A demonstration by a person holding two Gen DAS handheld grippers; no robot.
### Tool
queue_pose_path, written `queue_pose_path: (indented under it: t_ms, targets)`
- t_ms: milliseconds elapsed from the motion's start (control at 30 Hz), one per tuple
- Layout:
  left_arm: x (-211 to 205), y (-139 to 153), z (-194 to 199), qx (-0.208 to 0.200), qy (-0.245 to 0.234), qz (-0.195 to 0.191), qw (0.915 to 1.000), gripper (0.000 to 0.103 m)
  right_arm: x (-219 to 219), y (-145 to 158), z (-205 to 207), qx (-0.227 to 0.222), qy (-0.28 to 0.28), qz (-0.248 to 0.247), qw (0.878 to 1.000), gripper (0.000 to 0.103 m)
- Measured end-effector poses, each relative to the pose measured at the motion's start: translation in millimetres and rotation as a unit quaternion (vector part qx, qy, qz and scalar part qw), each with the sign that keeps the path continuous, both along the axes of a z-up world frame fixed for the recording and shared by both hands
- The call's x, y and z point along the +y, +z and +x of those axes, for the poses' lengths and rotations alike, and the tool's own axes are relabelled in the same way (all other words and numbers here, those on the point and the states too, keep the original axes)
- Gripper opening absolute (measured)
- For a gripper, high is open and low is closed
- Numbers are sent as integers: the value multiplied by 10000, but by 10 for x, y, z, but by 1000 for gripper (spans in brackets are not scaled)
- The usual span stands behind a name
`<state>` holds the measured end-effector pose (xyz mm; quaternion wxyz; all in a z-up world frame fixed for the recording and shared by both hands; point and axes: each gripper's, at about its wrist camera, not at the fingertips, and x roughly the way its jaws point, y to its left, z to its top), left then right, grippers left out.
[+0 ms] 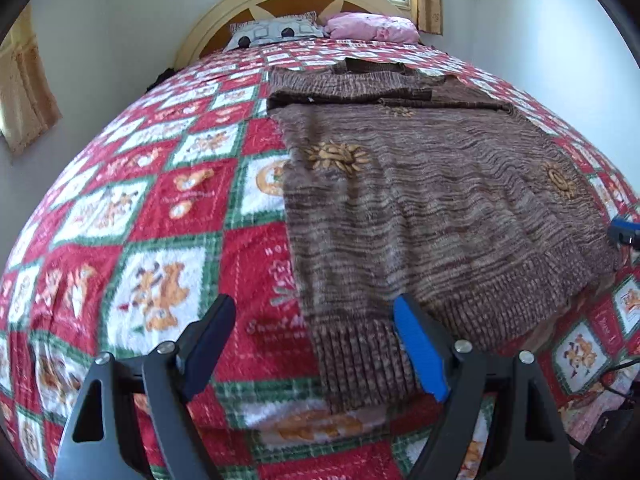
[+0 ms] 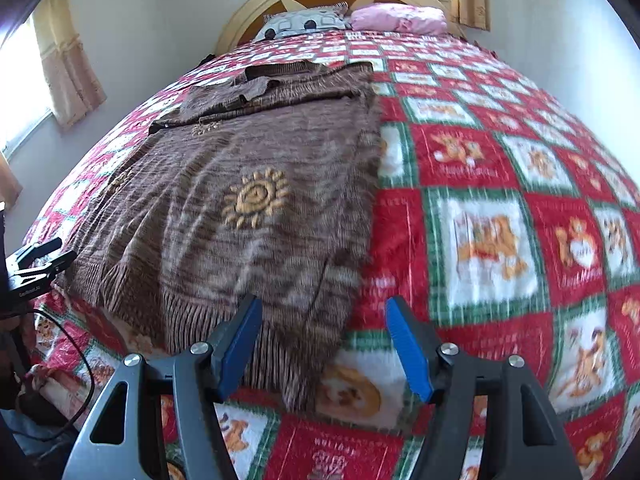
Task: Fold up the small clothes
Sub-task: 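Grasp the ribbed sweater hem with both grippers, then lift the hem with both grippers and fold it over toward the collar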
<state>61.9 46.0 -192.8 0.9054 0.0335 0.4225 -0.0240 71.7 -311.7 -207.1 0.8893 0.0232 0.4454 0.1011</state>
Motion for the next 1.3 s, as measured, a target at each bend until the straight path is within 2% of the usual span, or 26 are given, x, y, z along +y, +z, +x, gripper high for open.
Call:
queue_pose_path:
  t_ms: [133,233,267,333,367,433,467,500,533,567,667,833,900,967,1033,1133,1200,1300]
  targets:
    - [18,-6,-30,60,-8,-91,9999,83,-12,-70,-139,109,61,303,9995,65]
    - [7,-6,-53,126,-65,-266,9995,72,-1,-74,-178,203,106,491,9985,63]
    - [2,-6,-65,136,-80,-316,9994,69,-5,-77,-181,267,112,632,9976,59]
    - [-26,-8,-86,126,-117,-351,9992,67,5,-89,-186,343,147,803,9961,32]
    - [-34,-11,-96,125,-145,-385,9991,67,20,-100,-182,358,165,829,9958,28]
    - [-25,-15,-106,113,-163,-476,9987,63,21,-124,-170,356,152,893,9953,11]
    - [-30,-10,-113,109,-211,-493,9985,52,-3,-131,-169,363,128,952,9947,9]
    - [-56,10,-135,99,-340,-500,9981,28,-34,-125,-166,372,115,1022,9940,7]
    - [-85,25,-150,109,-447,-489,9977,16,-57,-117,-165,369,111,1054,9937,5]
    - [-115,39,-162,142,-556,-496,9971,10,-79,-84,-171,338,114,1049,9938,5]
    - [-175,67,-219,136,-658,-326,9972,9,-161,61,-199,191,115,962,9951,5]
    - [-83,116,-246,181,-573,-608,9963,9,-335,197,-221,68,-10,936,9956,5]
    - [-49,100,-238,199,-558,-655,9961,9,-345,150,-200,126,-25,851,9963,5]
    - [15,85,-215,268,-536,-910,9940,9,-368,39,-161,274,-82,830,9961,5]
    - [81,126,-215,226,-526,-1136,9919,9,-401,3,-156,398,-29,1073,9934,5]
    - [162,228,-229,65,-546,-1395,9887,9,-358,126,-200,222,207,1182,9925,5]
    - [208,258,-222,15,-569,-1622,9851,8,-333,206,-230,151,414,1428,9888,5]
    - [247,279,-223,-66,-591,-1780,9822,8,-335,206,-230,147,478,1656,9849,5]
